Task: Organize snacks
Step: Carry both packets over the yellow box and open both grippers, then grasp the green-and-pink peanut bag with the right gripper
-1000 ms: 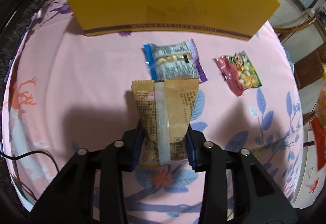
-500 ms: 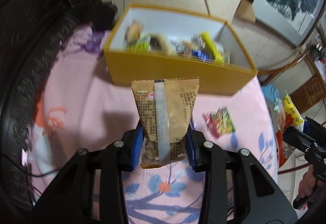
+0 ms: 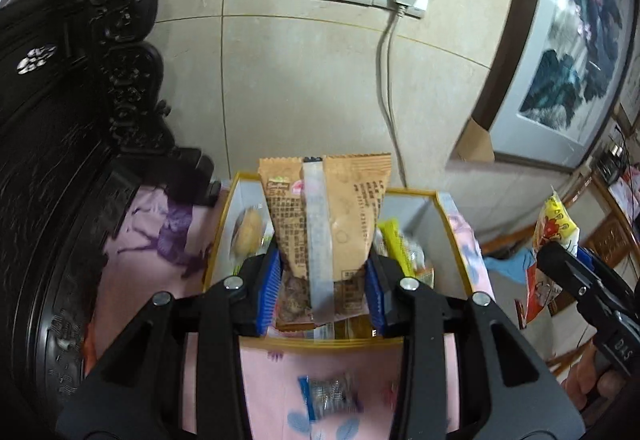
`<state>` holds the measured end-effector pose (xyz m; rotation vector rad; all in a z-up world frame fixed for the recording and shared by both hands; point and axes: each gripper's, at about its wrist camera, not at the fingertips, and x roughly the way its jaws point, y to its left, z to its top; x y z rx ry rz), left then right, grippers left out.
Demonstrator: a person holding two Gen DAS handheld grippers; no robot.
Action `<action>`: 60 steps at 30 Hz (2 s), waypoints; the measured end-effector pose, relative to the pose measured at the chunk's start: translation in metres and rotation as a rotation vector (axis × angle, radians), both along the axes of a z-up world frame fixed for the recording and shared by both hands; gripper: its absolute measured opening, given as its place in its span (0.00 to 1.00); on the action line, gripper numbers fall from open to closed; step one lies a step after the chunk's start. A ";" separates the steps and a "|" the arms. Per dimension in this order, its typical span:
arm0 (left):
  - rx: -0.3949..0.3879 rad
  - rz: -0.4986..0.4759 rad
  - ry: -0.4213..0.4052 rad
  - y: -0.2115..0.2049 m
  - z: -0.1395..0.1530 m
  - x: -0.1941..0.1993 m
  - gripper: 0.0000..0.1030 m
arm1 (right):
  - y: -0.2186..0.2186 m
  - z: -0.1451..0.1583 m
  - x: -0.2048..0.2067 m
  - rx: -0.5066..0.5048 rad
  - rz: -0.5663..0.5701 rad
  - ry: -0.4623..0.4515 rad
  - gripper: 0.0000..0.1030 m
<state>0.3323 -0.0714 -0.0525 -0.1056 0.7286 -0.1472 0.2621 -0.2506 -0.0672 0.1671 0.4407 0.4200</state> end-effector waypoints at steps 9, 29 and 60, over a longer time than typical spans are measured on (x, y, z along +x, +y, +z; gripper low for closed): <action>0.028 0.119 -0.010 0.023 -0.014 -0.019 0.93 | -0.004 -0.022 -0.007 -0.042 -0.033 0.050 0.63; 0.068 0.186 0.392 0.062 -0.127 -0.158 0.93 | 0.021 -0.181 -0.069 -0.201 -0.157 0.538 0.64; 0.116 0.200 0.444 0.066 -0.140 -0.156 0.94 | 0.030 -0.242 -0.043 -0.397 -0.151 0.571 0.52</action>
